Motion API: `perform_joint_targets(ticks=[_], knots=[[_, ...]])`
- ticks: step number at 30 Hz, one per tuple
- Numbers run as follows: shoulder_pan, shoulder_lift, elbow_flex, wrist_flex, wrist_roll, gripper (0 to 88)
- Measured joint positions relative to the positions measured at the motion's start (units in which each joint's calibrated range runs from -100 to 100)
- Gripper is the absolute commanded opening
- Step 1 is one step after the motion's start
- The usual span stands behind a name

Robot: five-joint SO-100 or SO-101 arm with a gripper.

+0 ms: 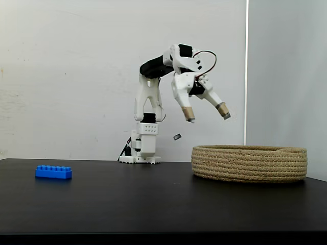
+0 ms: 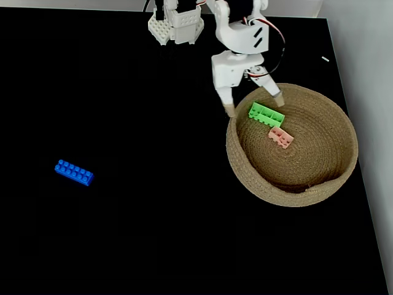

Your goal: Place the lego blocks in the tray

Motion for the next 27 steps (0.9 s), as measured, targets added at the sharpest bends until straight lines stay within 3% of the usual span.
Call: perform_joint_targets(ticks=[5,12,18,22,27], knots=[[14.01,-6.36,7.16,0.97,4.54,36.2],[38.93,-6.11,12.46,-2.03,16.21,34.8],[49.27,3.22,7.6,-3.33,24.66,34.1],[50.16,10.35,0.44,-7.06,23.59,32.7],[49.59,18.66,-9.46,-7.47,15.09,33.6]])
